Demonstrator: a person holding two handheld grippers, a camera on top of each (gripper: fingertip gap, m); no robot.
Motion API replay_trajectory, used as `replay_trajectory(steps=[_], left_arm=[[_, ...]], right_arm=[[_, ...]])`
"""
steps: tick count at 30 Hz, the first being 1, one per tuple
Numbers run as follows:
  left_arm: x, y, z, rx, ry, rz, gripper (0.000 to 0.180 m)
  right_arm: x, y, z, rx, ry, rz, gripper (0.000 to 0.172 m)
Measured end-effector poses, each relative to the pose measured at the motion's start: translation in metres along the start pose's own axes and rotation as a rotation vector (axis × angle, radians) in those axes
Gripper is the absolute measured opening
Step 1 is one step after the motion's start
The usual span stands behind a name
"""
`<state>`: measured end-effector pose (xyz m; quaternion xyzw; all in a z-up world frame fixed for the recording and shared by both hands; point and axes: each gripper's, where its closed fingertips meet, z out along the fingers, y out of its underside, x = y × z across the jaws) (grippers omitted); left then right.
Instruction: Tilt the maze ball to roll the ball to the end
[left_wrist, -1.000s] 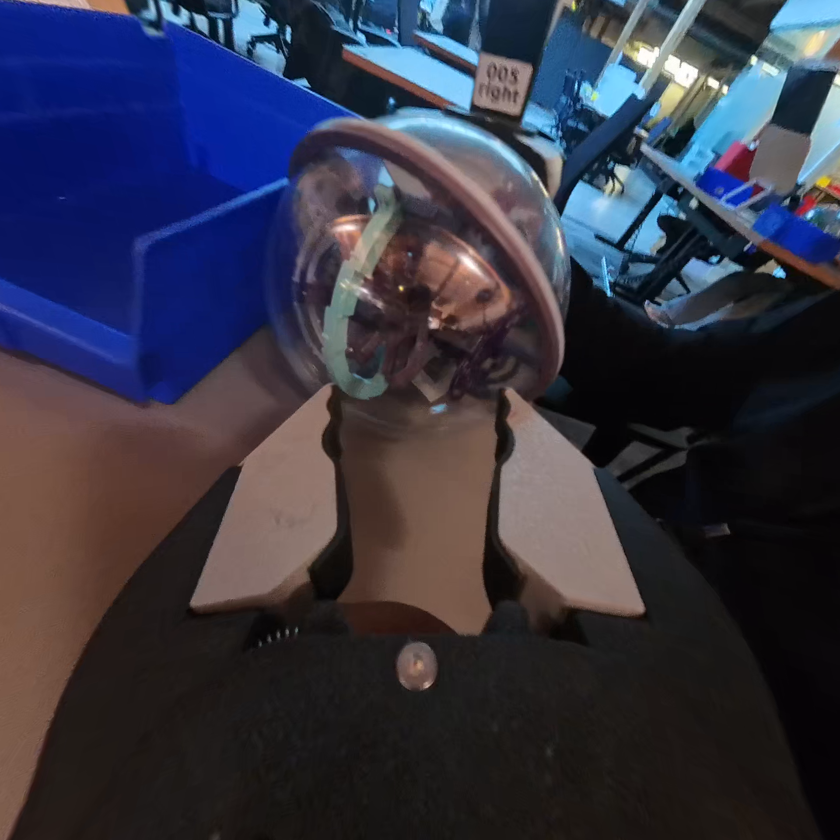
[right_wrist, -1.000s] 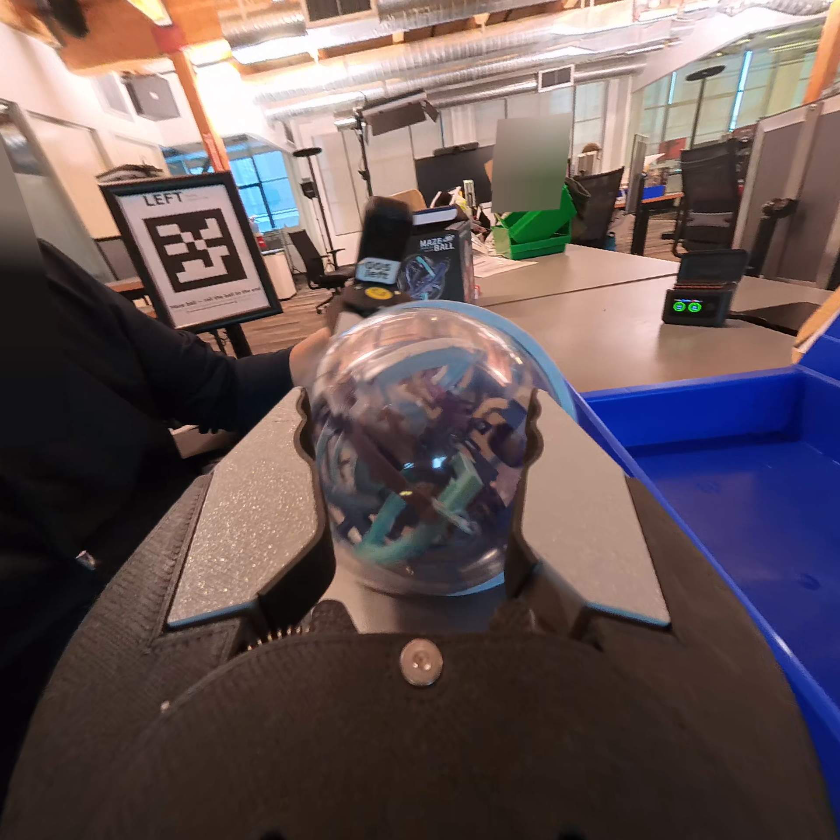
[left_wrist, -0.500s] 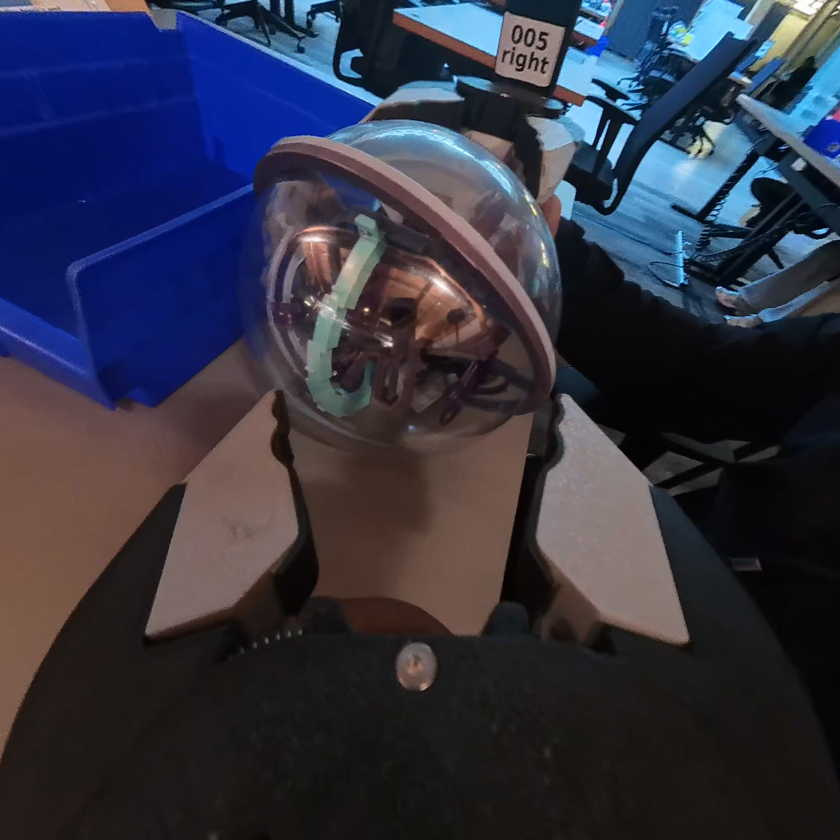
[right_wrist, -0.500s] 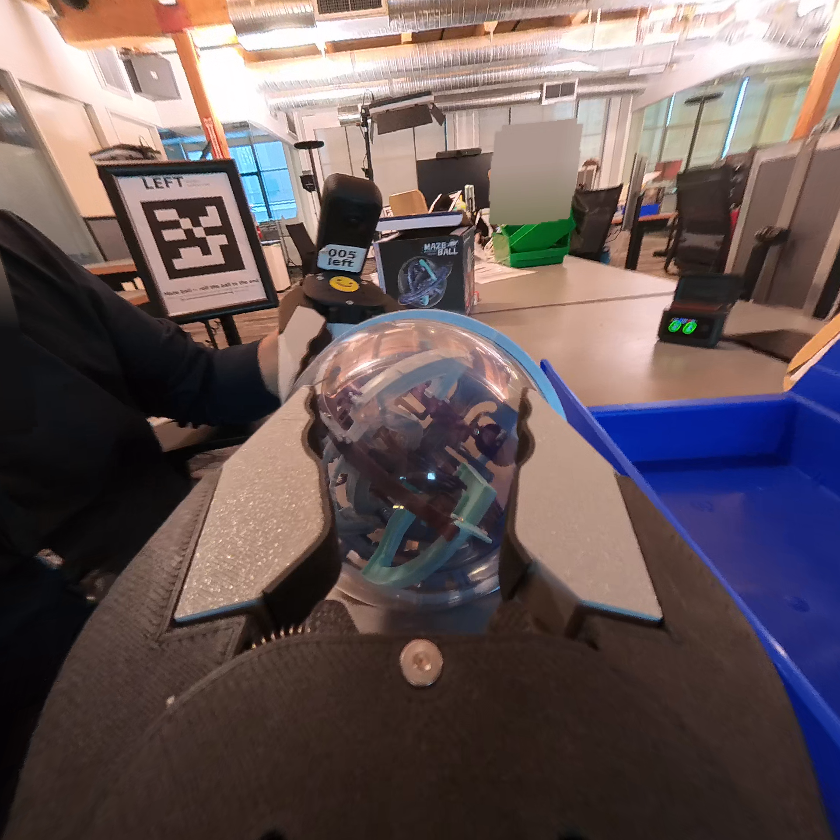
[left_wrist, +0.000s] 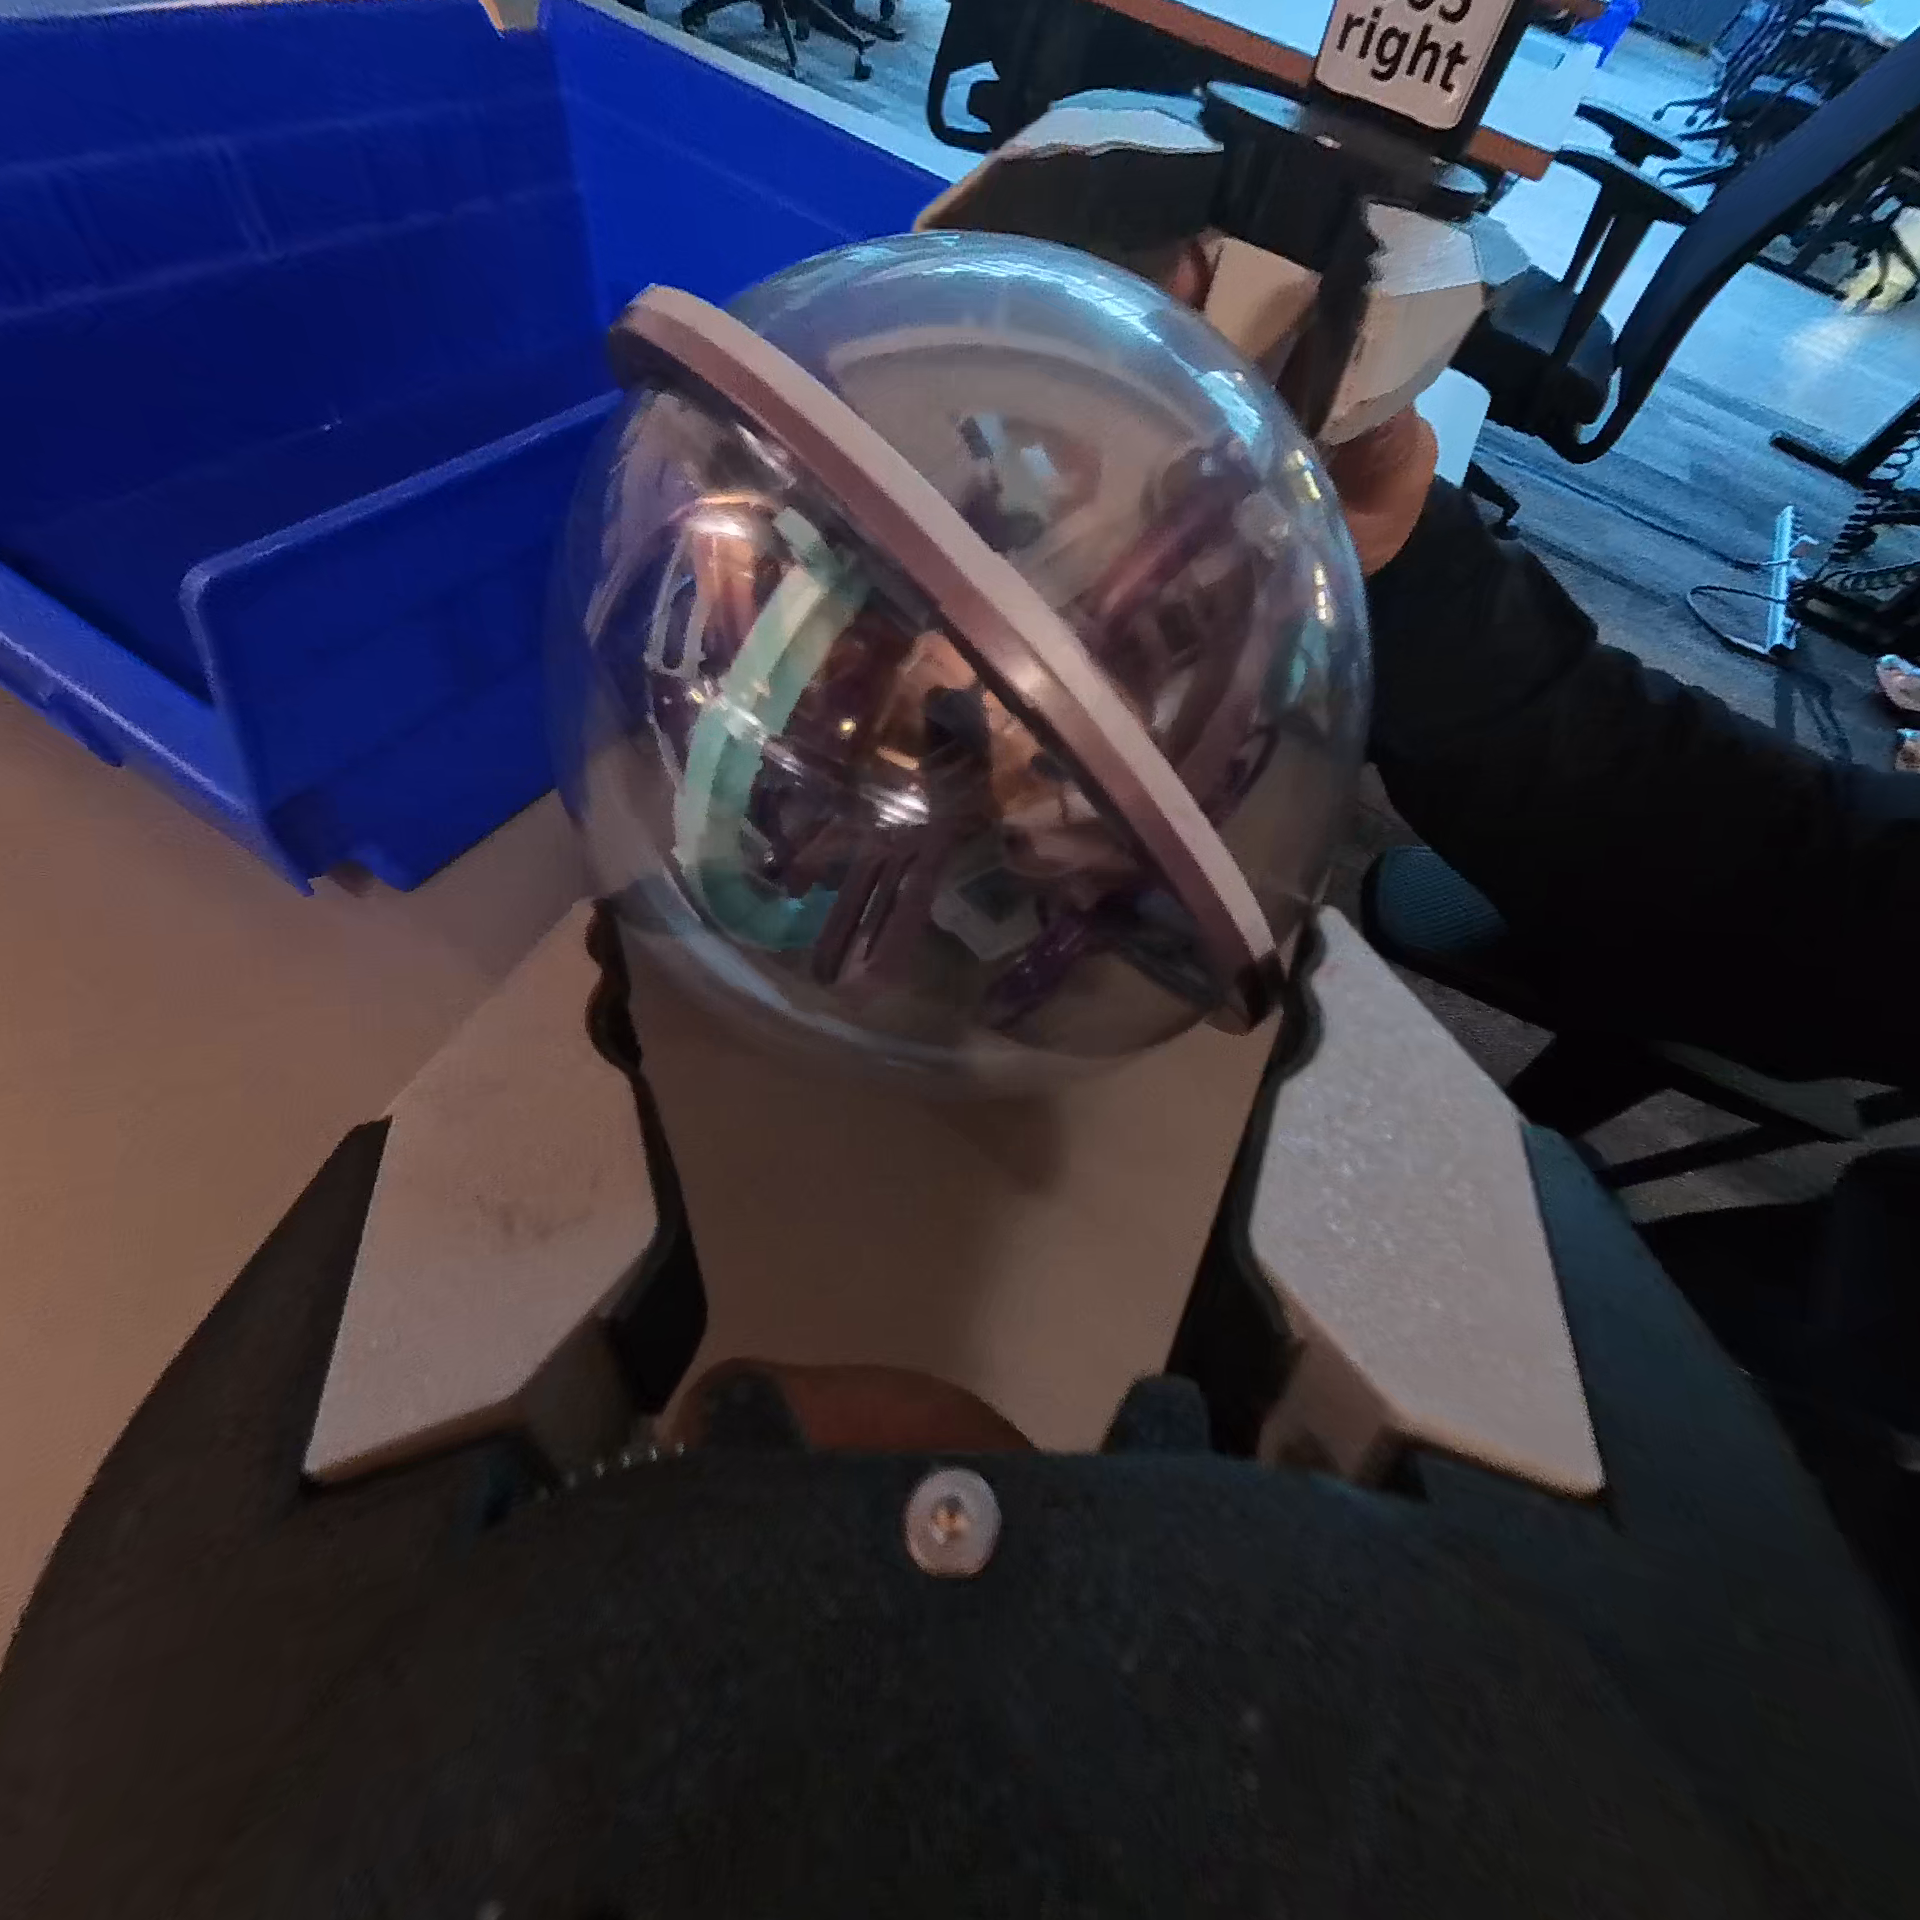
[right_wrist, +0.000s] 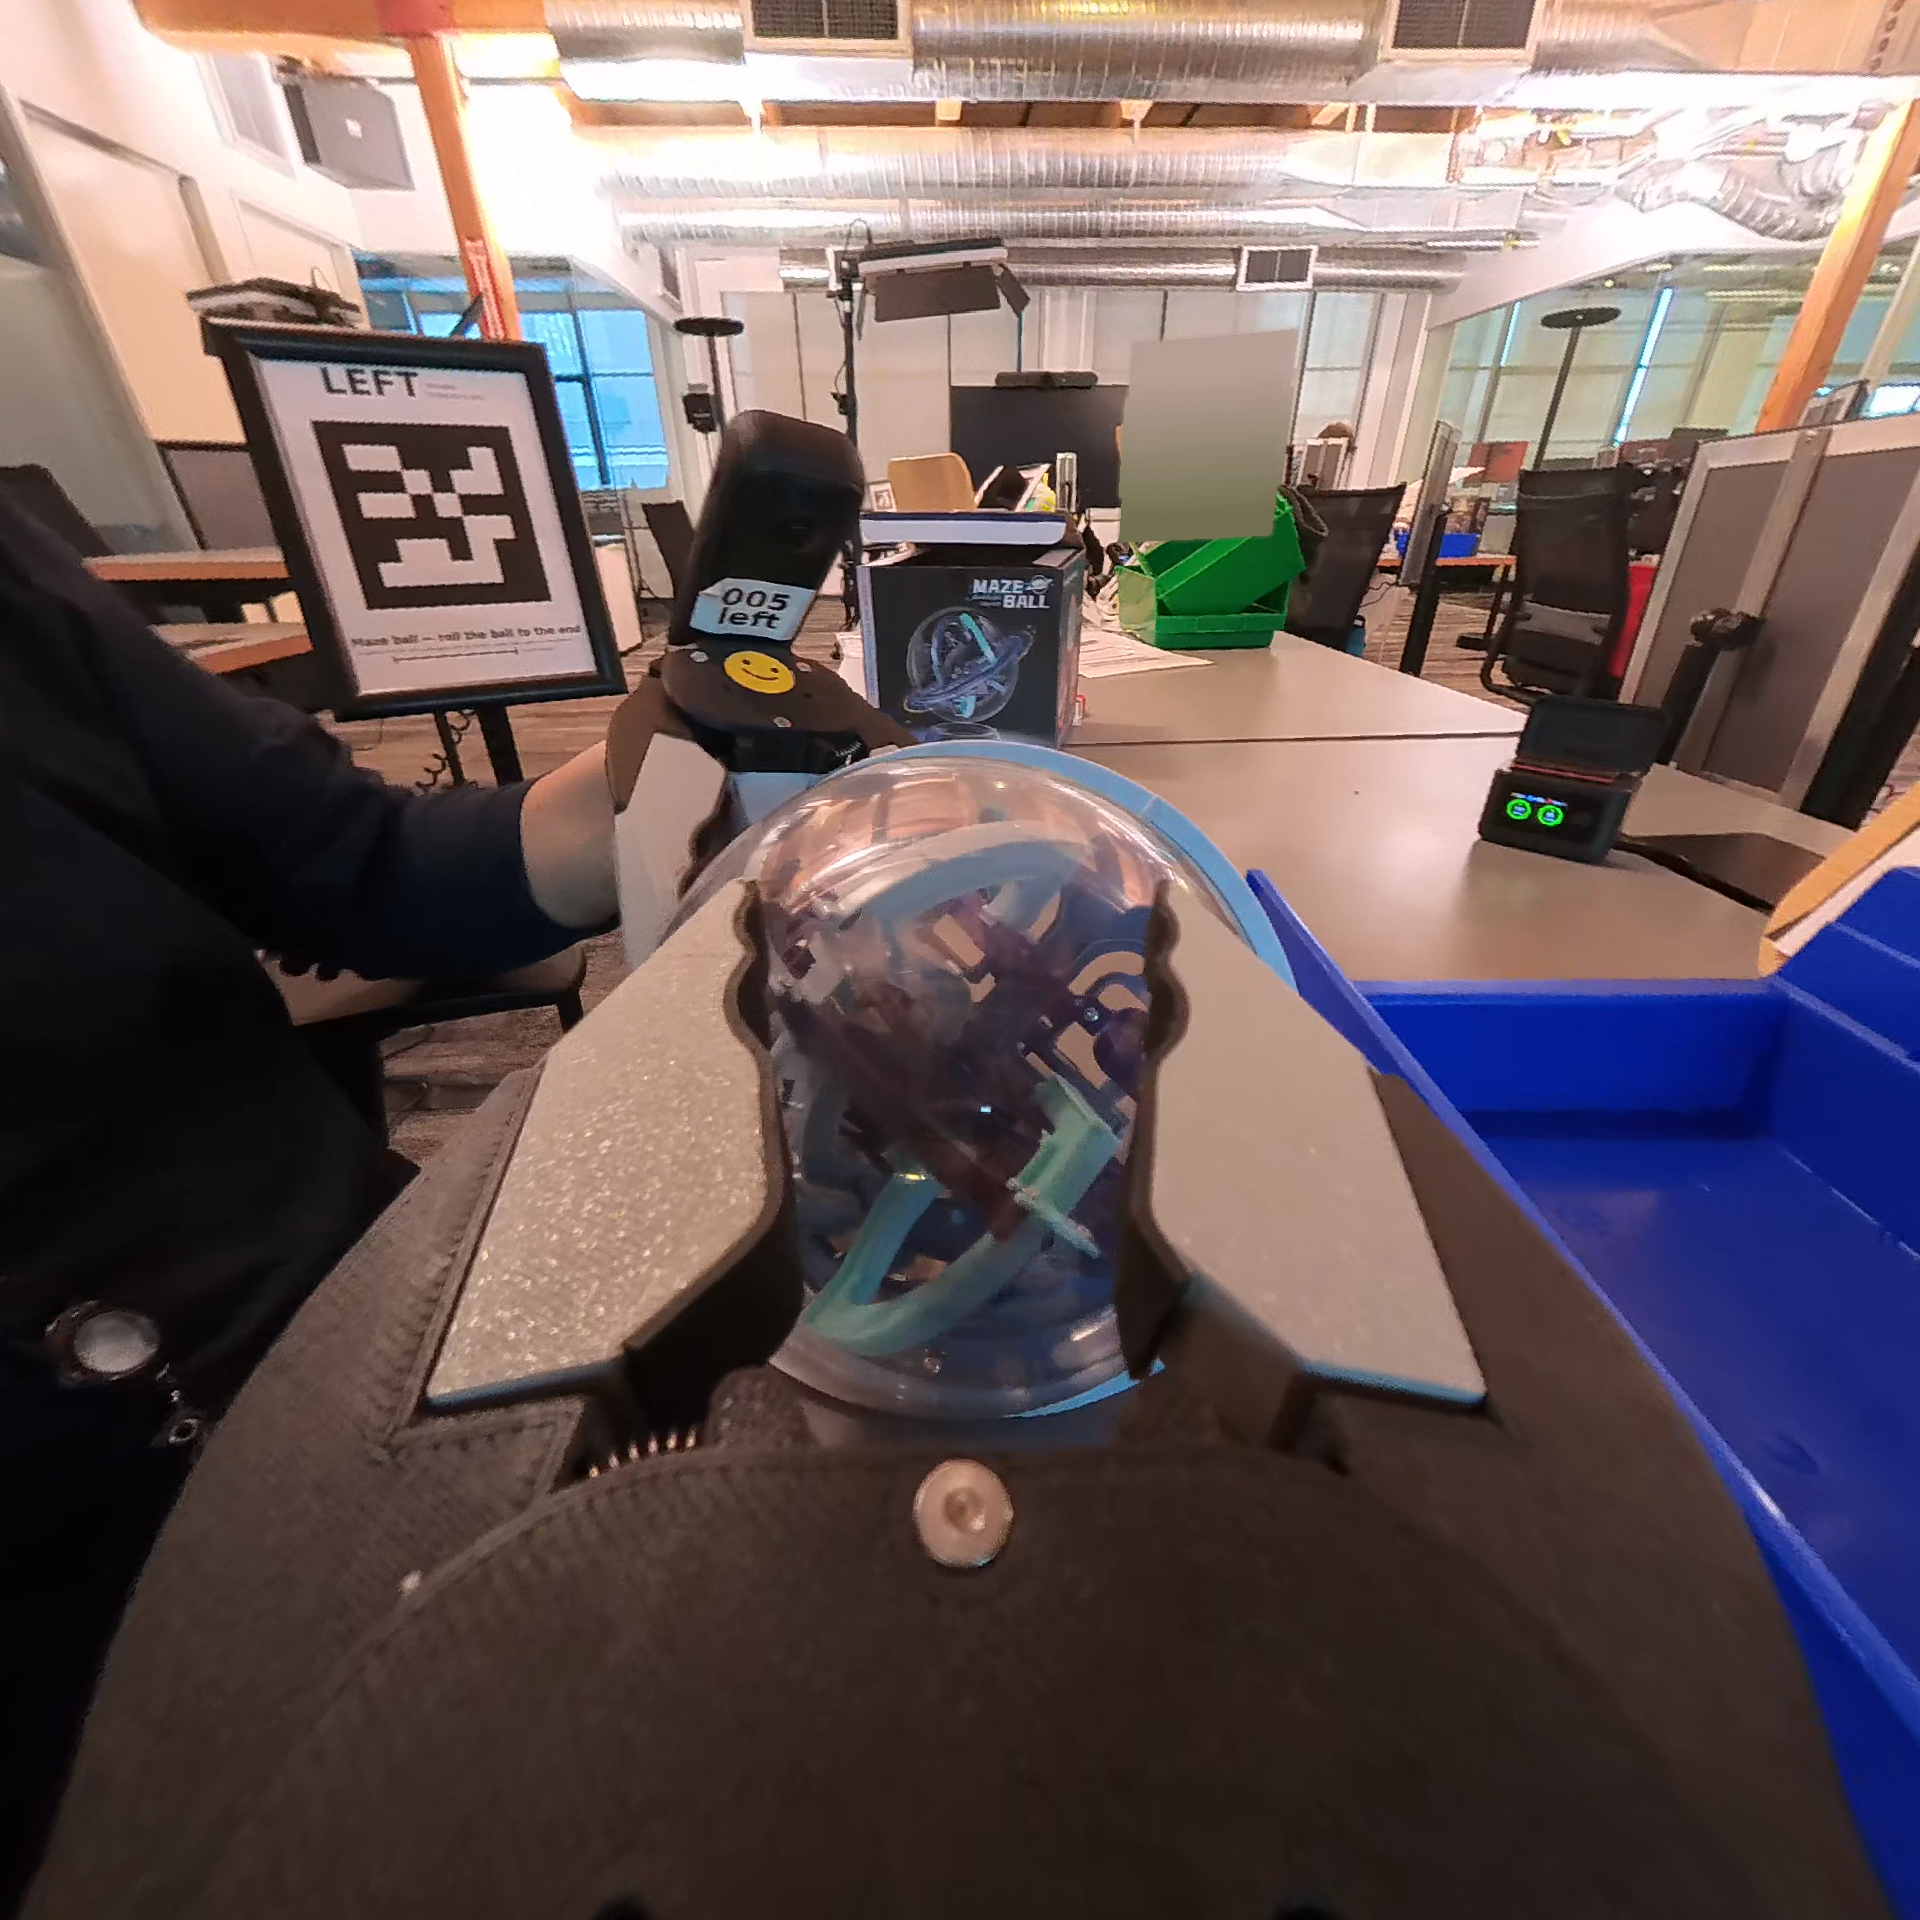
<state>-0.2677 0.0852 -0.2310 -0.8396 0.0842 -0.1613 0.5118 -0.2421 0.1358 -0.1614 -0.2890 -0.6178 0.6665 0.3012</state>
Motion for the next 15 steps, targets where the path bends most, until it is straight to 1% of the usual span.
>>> replay_trajectory(steps=[5, 8, 11, 15], left_arm=[[0.0, 0.0, 0.0, -0.01, 0.003, 0.006, 0.123], [-0.001, -0.001, -0.001, 0.006, 0.014, -0.02, 0.121], [-0.007, -0.003, -0.005, 0.031, 0.025, -0.063, 0.113], [-0.013, -0.004, -0.014, 0.046, 0.023, -0.061, 0.096]], right_arm=[[0.008, 0.005, -0.001, -0.003, -0.005, 0.093, 0.084], [0.014, 0.008, -0.001, -0.001, 0.004, 0.162, 0.089], [0.02, 0.011, -0.003, 0.001, 0.028, 0.197, 0.09], [0.024, 0.013, -0.006, 0.001, 0.056, 0.205, 0.089]])
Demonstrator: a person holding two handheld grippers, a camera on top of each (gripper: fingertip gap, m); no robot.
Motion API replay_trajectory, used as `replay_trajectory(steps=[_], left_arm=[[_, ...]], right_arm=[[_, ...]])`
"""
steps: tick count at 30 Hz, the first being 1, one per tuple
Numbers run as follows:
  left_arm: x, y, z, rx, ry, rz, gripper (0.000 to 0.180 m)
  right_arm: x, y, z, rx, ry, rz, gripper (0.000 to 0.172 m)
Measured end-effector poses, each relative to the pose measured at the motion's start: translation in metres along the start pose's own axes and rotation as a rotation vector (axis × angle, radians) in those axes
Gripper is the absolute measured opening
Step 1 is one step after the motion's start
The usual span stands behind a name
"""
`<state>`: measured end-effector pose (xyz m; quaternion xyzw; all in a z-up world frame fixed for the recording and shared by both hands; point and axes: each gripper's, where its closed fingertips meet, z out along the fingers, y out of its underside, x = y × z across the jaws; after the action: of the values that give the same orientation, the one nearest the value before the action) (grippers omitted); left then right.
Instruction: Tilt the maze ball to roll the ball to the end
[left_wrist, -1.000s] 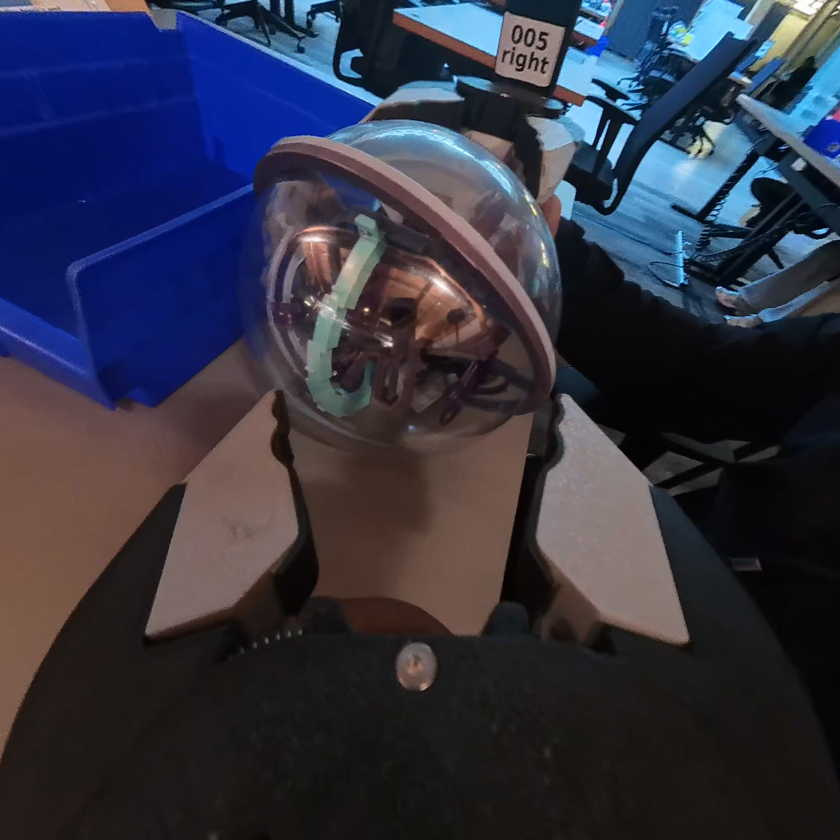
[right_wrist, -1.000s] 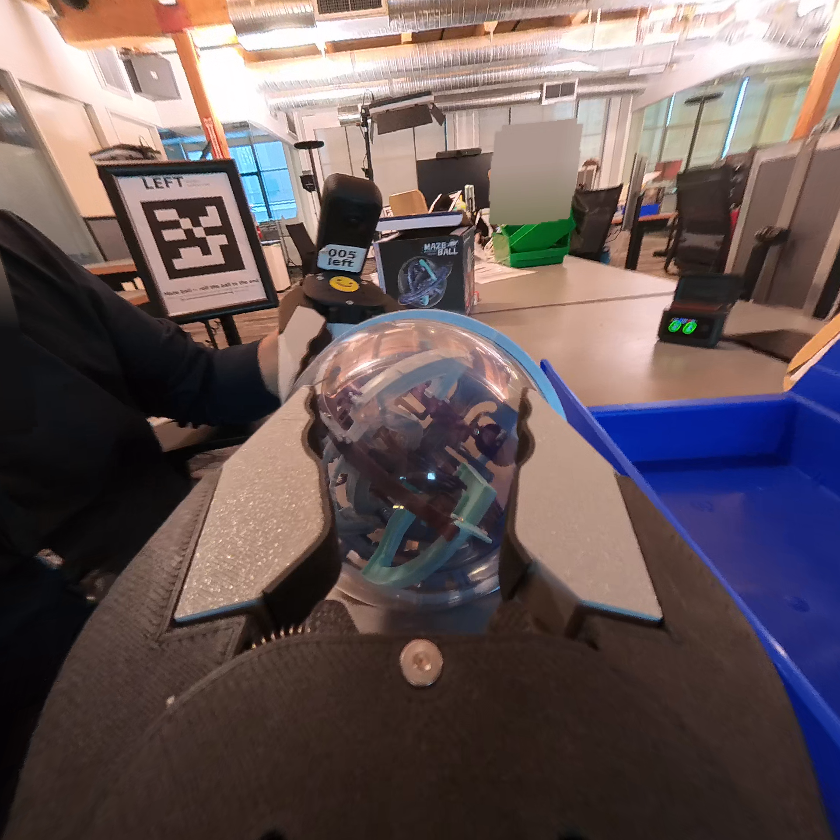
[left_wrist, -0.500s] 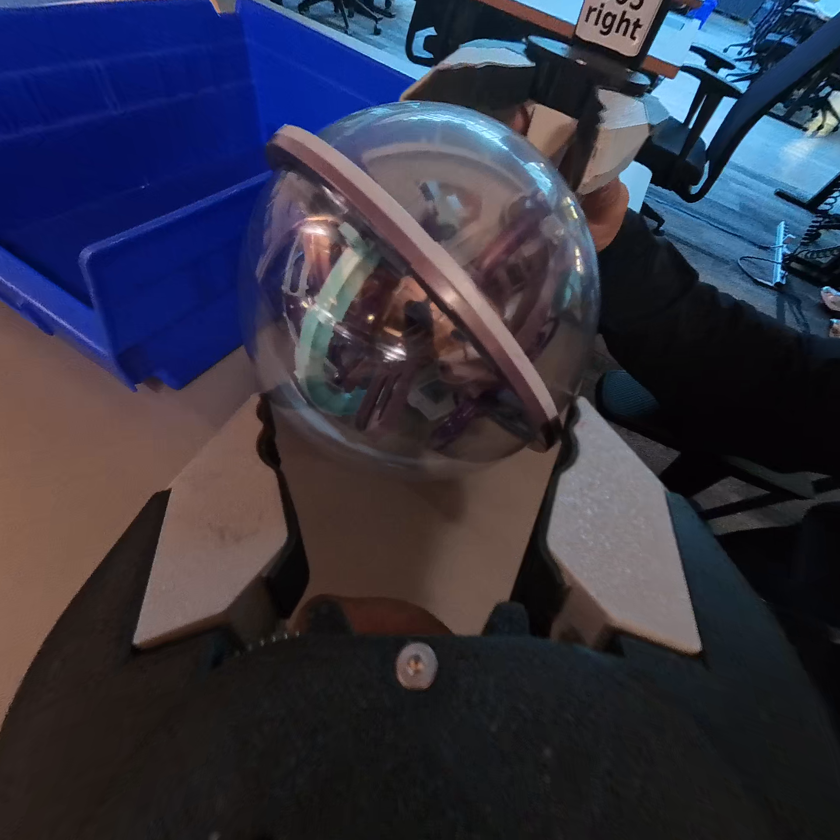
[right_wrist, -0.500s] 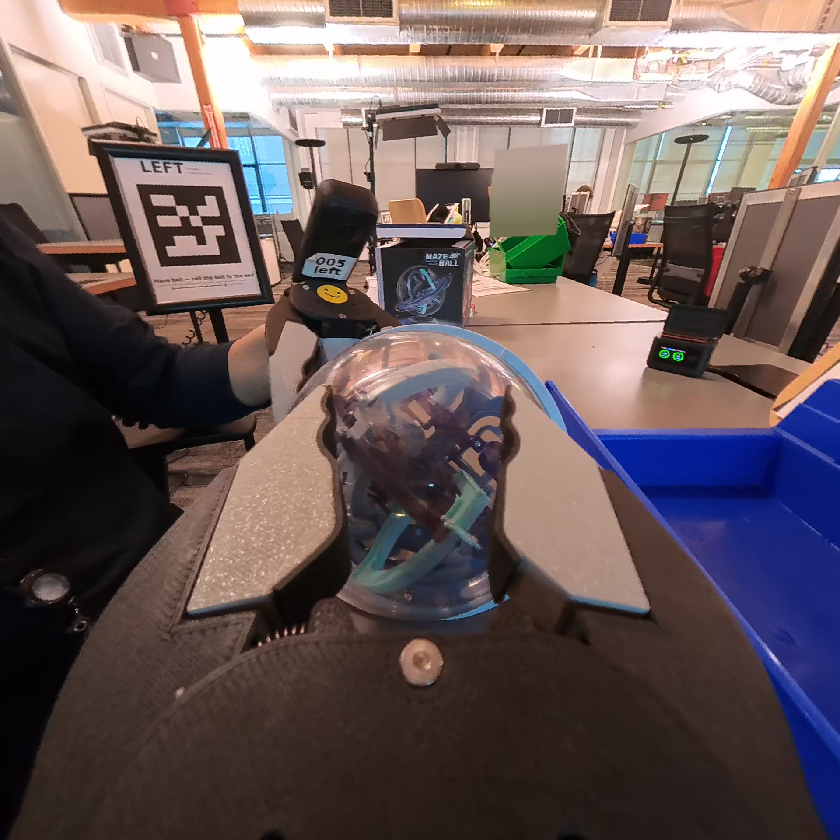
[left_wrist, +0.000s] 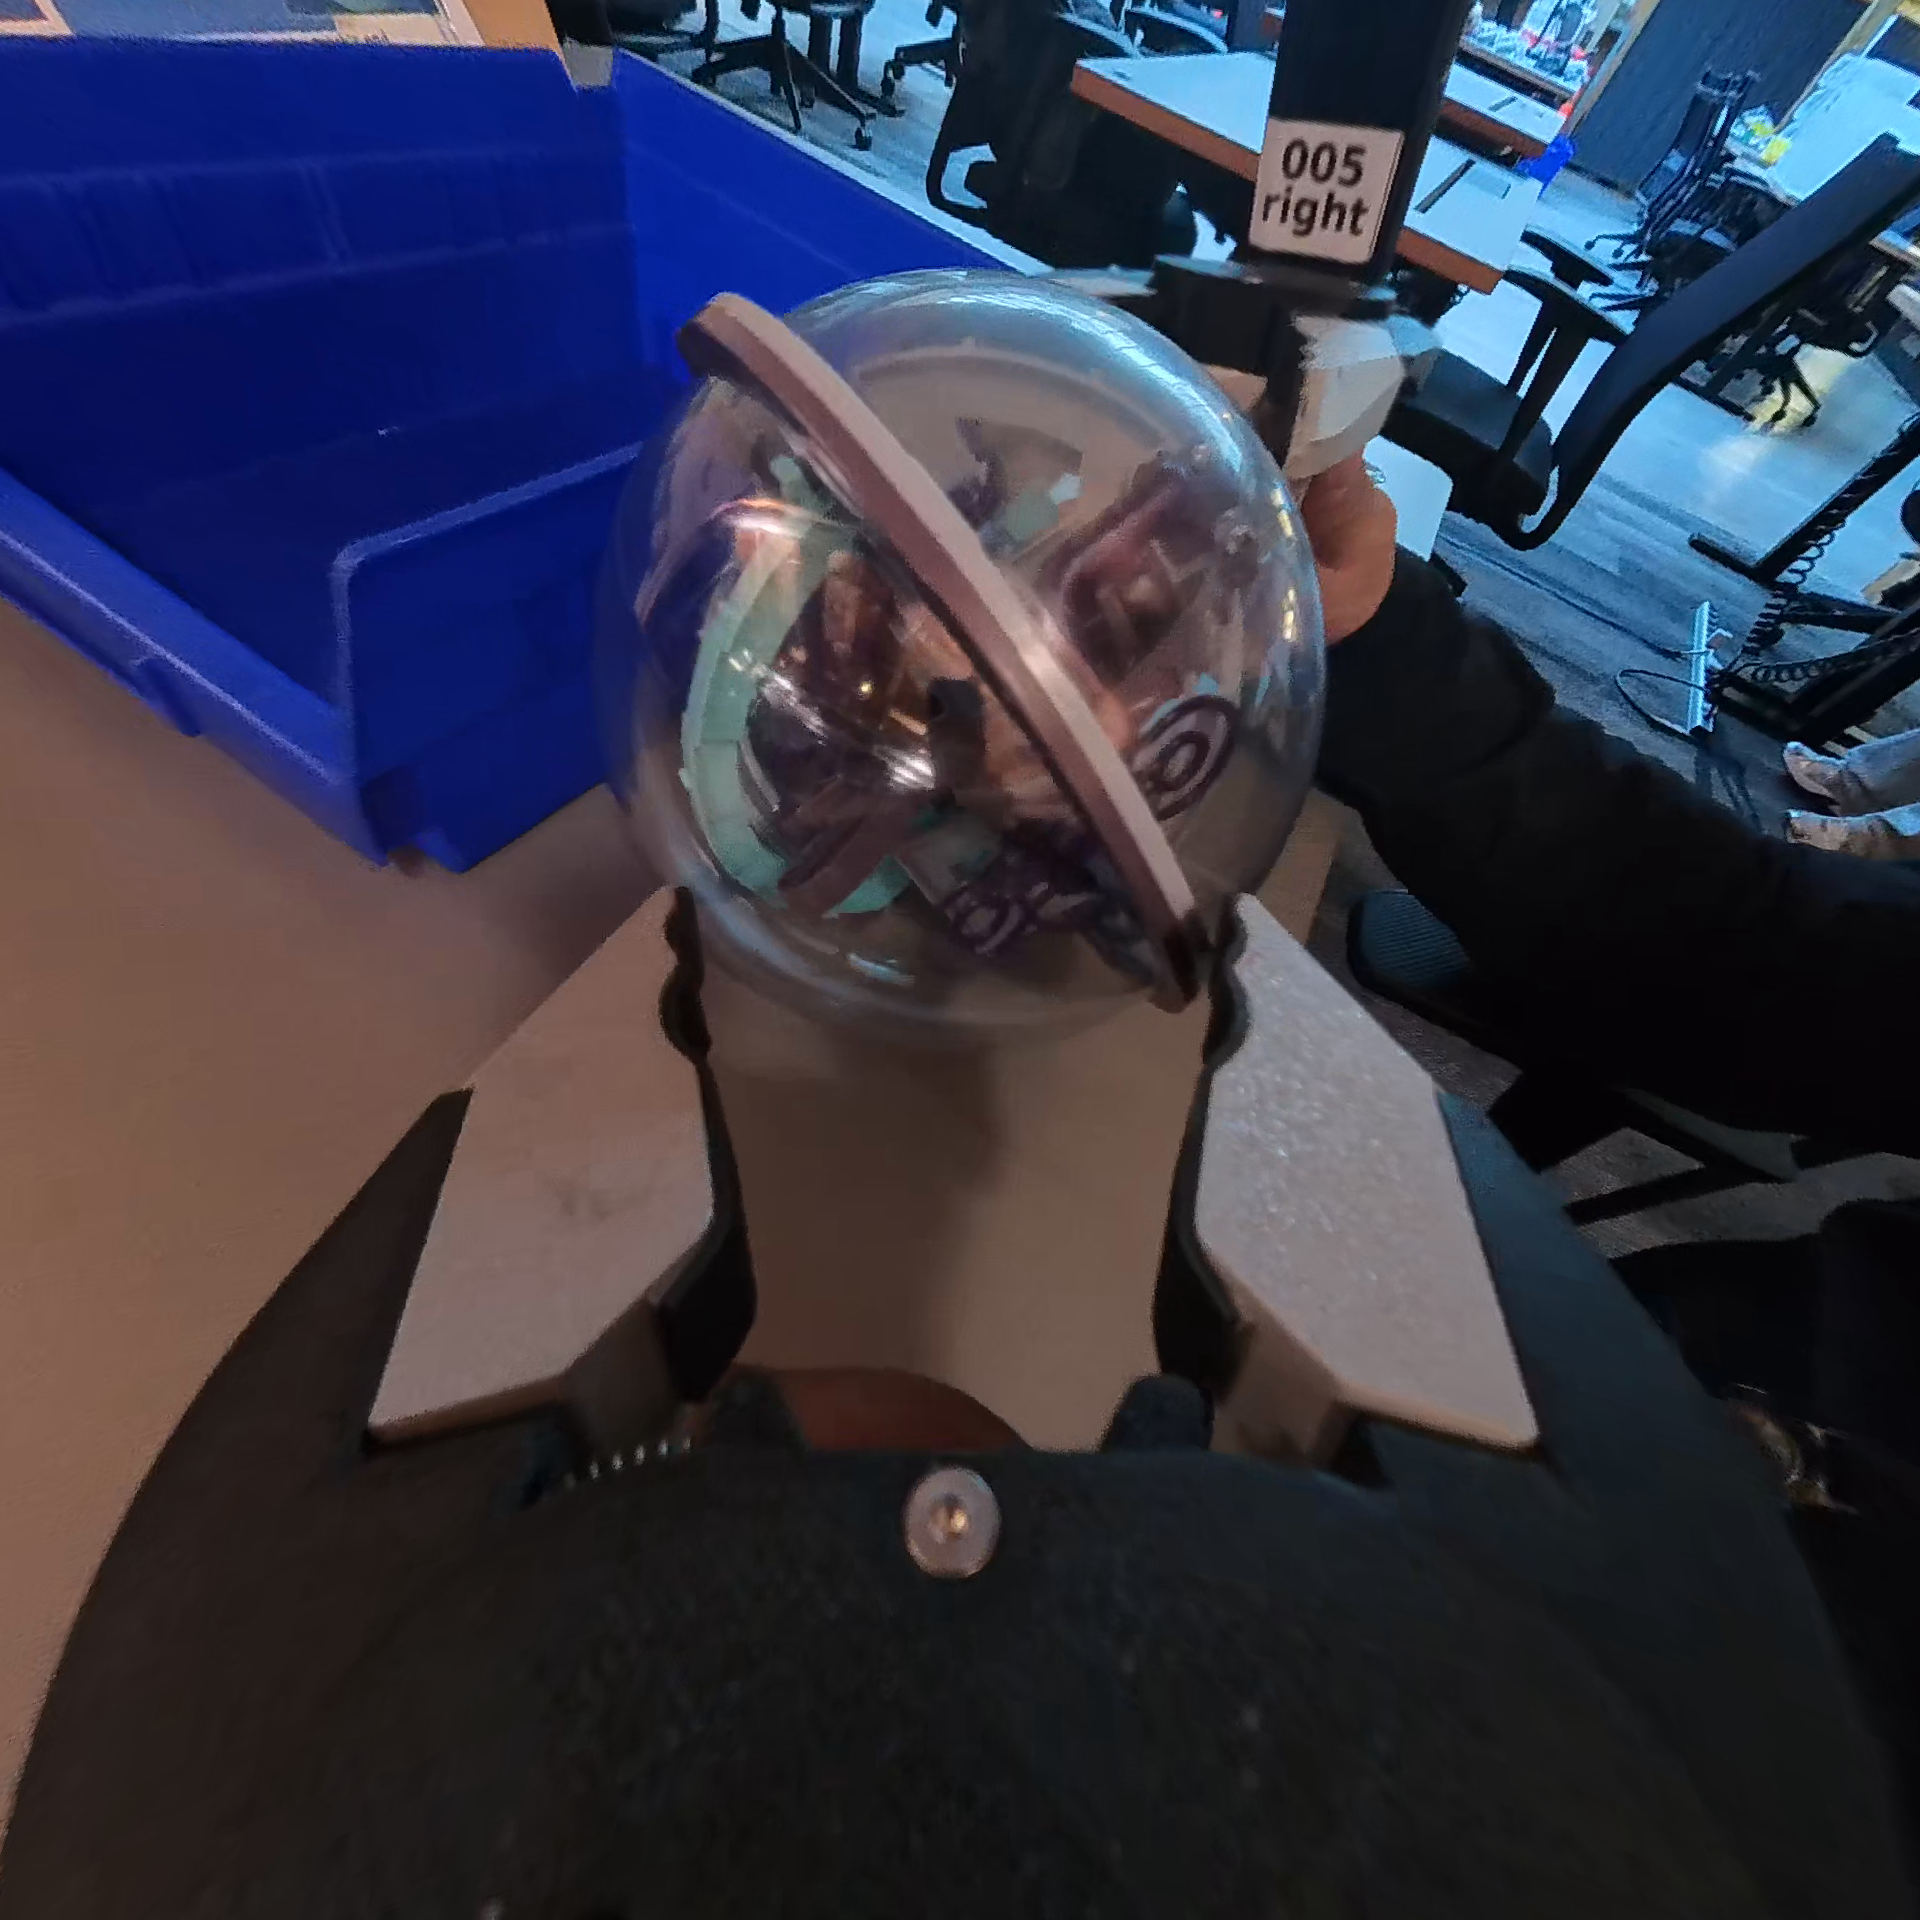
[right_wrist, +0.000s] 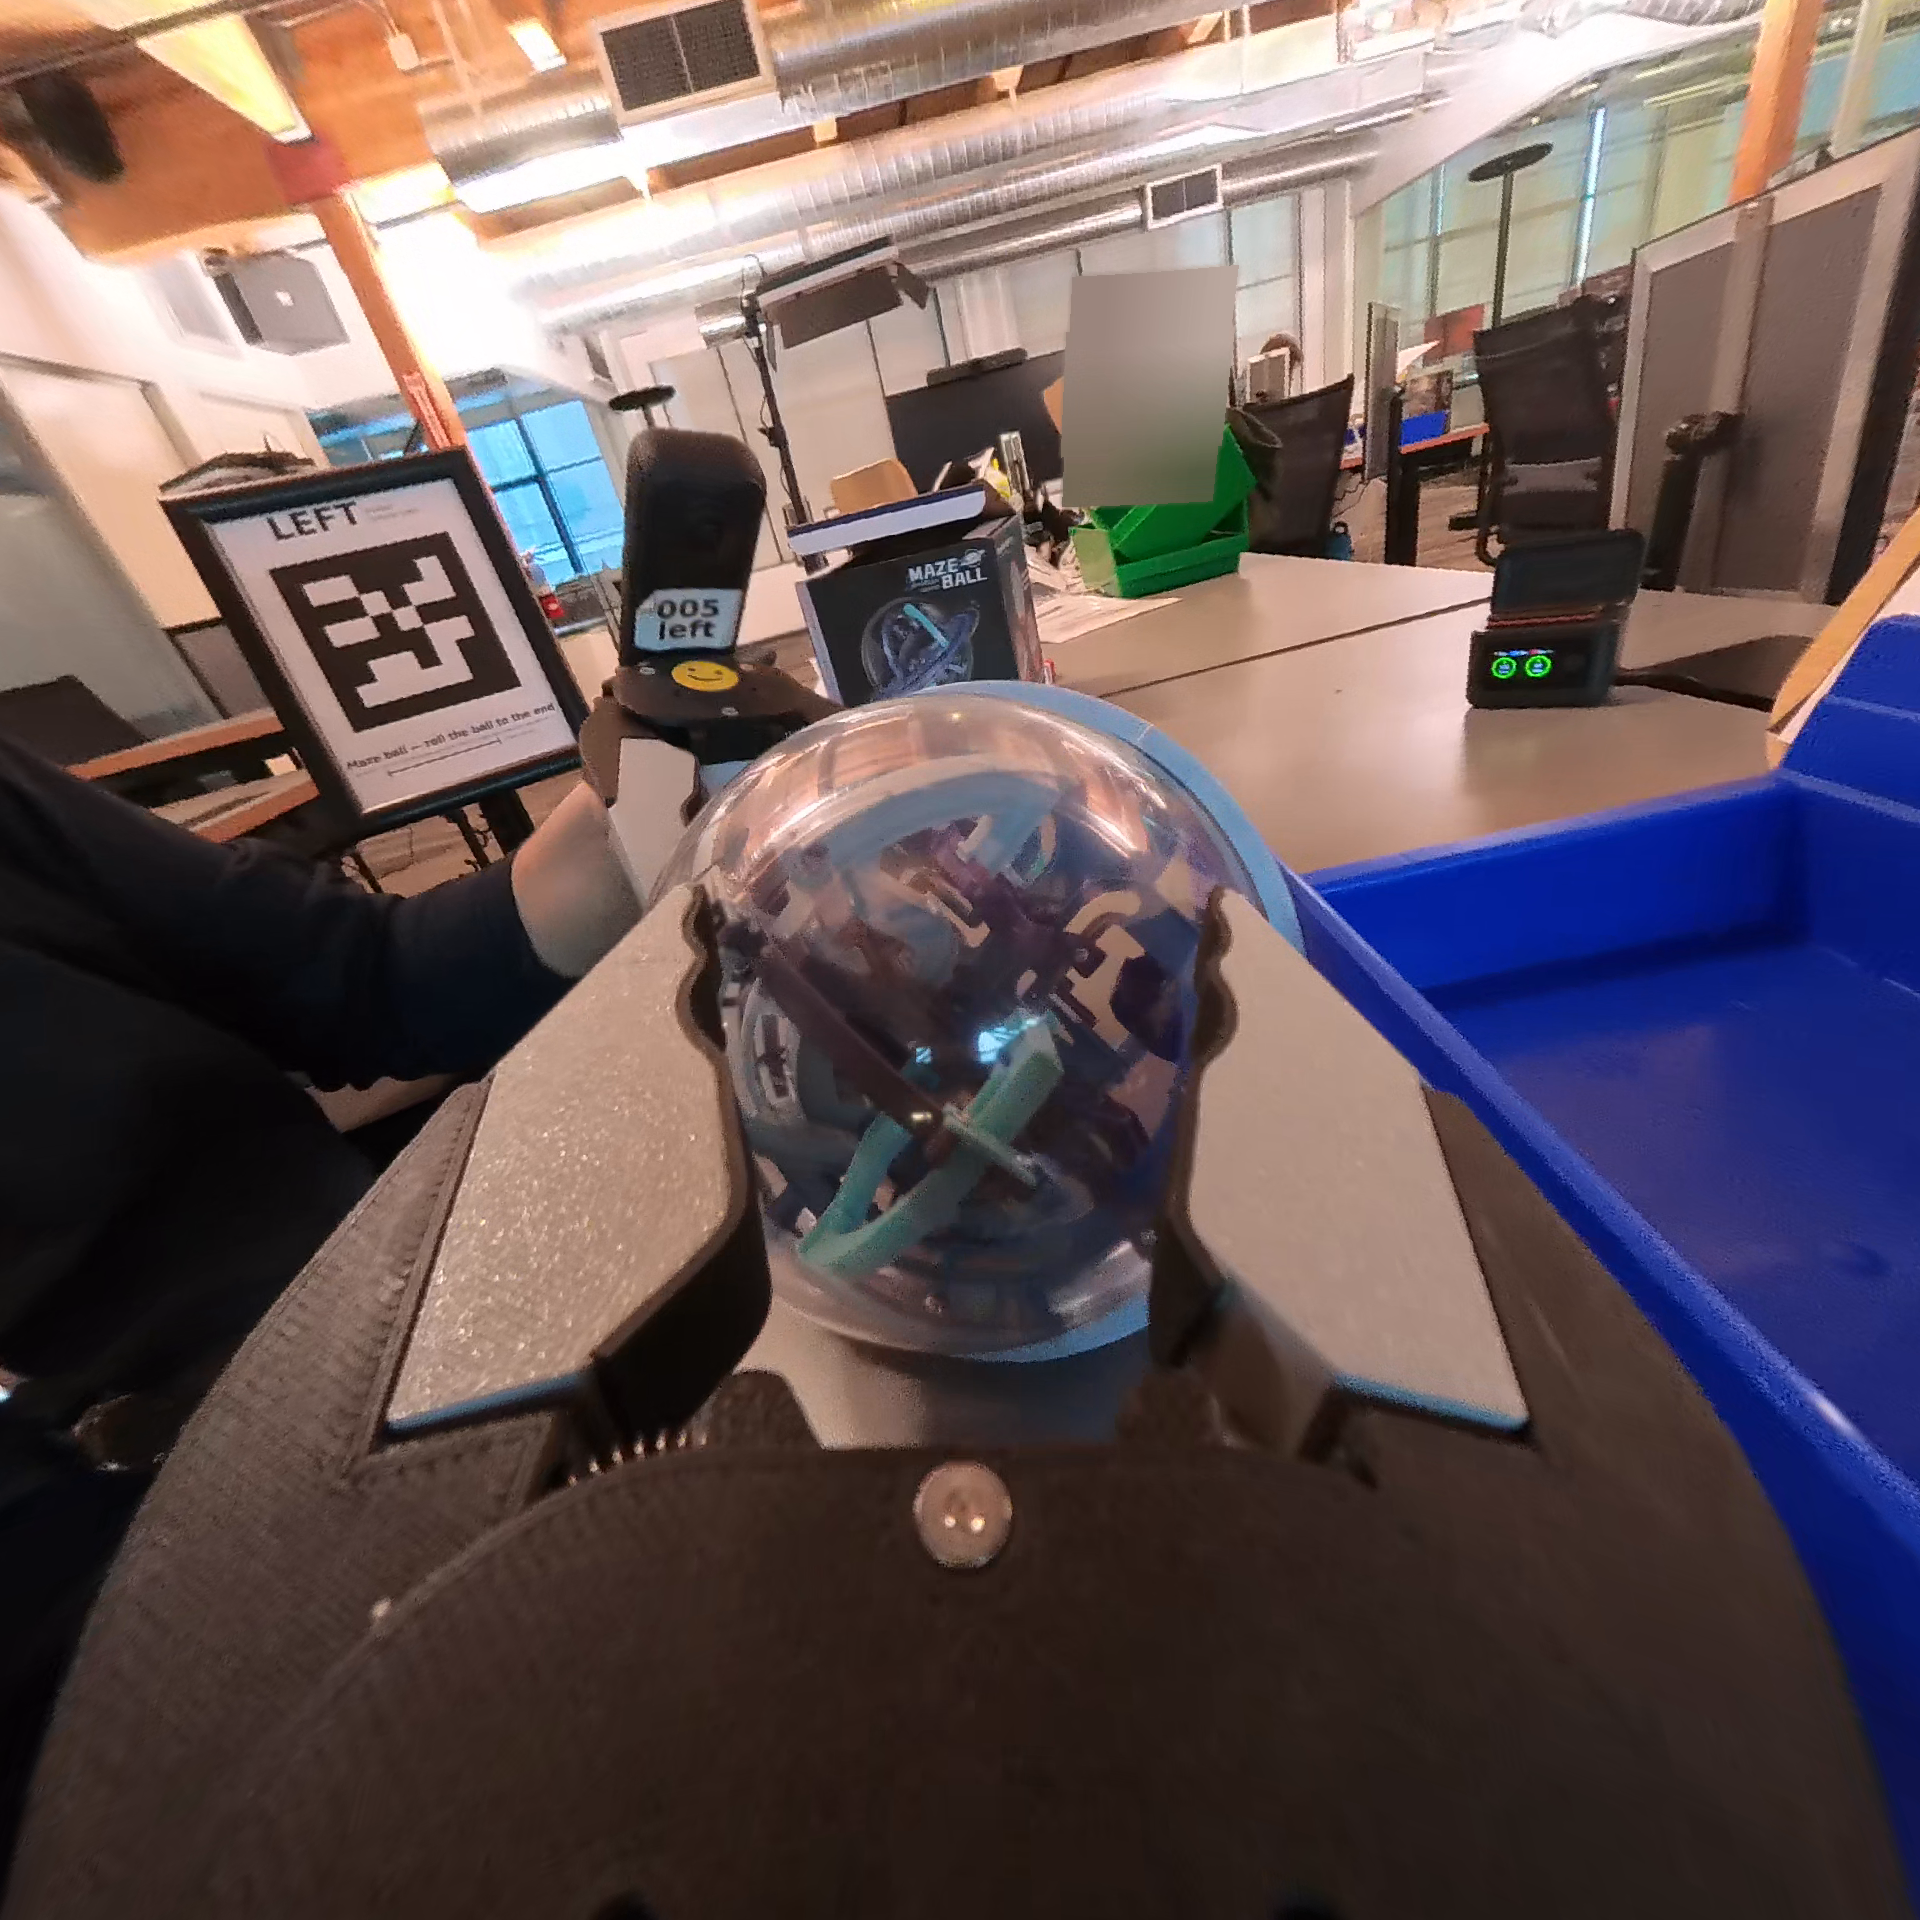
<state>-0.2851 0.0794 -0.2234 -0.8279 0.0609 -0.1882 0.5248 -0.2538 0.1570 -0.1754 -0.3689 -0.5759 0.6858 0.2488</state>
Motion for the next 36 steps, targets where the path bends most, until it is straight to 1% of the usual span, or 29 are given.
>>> replay_trajectory(steps=[2, 7, 11, 13, 18, 20, 24, 36], left_arm=[[0.0, 0.001, -0.002, -0.003, -0.003, 0.012, 0.092], [0.002, 0.004, -0.005, -0.025, -0.02, 0.085, 0.09], [0.004, 0.009, -0.008, -0.071, -0.02, 0.172, 0.089], [0.005, 0.01, -0.009, -0.089, -0.027, 0.199, 0.089], [0.004, 0.007, -0.005, -0.084, -0.041, 0.21, 0.09], [0.003, 0.005, -0.003, -0.071, -0.043, 0.2, 0.091], [0.003, 0.005, -0.003, -0.073, -0.046, 0.206, 0.092], [0.004, 0.012, -0.005, -0.08, -0.086, 0.22, 0.092]], right_arm=[[0.0, 0.001, 0.0, -0.004, 0.002, -0.001, 0.089], [-0.006, 0.001, 0.0, -0.009, -0.006, -0.045, 0.088], [-0.013, 0.0, 0.0, -0.009, -0.031, -0.084, 0.082], [-0.014, 0.0, 0.0, -0.008, -0.037, -0.084, 0.082], [-0.005, 0.001, -0.002, -0.005, -0.021, -0.008, 0.089], [-0.001, 0.001, -0.004, 0.005, -0.007, 0.016, 0.088], [-0.003, 0.0, -0.005, 0.01, -0.004, -0.012, 0.085], [-0.006, -0.001, 0.0, -0.008, -0.018, -0.049, 0.087]])
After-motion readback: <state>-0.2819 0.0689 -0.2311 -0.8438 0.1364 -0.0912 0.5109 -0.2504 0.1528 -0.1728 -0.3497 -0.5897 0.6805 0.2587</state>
